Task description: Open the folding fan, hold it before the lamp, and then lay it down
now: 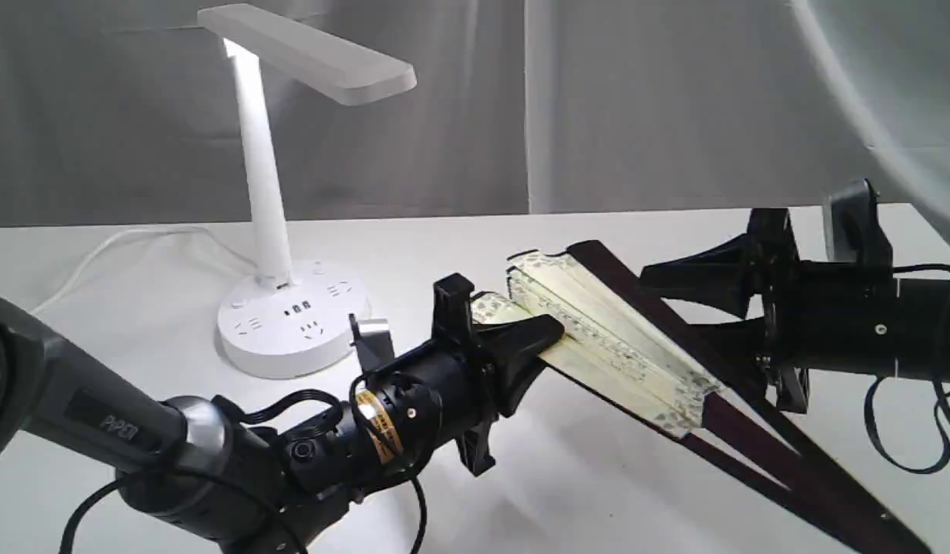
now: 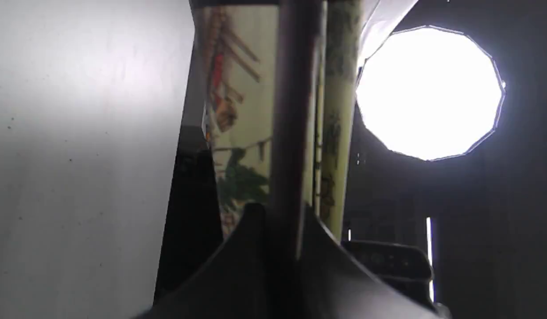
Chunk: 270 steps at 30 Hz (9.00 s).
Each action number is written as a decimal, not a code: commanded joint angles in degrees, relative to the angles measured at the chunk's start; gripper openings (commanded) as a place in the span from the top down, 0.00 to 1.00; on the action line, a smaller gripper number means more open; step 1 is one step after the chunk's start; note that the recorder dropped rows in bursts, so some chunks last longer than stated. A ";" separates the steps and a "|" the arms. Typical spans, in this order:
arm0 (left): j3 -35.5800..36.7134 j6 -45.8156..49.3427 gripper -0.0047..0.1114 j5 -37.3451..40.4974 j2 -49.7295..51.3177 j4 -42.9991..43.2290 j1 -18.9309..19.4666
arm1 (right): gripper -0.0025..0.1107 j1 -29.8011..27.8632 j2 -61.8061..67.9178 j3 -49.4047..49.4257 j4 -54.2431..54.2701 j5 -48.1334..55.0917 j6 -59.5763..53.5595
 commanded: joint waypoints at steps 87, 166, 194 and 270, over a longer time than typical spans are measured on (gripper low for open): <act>-0.31 0.60 0.96 0.09 -9.64 25.71 10.02 | 0.98 1.63 10.52 -4.32 3.14 5.32 0.13; 33.28 22.50 0.96 0.09 -37.24 -25.84 9.77 | 0.98 -12.36 10.40 -11.95 1.92 5.32 10.44; 41.33 28.40 0.96 0.09 -48.89 -28.22 9.77 | 0.98 -13.08 10.40 -11.95 -1.26 5.32 13.78; 43.01 34.27 0.96 0.09 -51.60 -69.45 -18.83 | 0.98 -17.03 -2.00 -3.34 1.66 5.32 12.76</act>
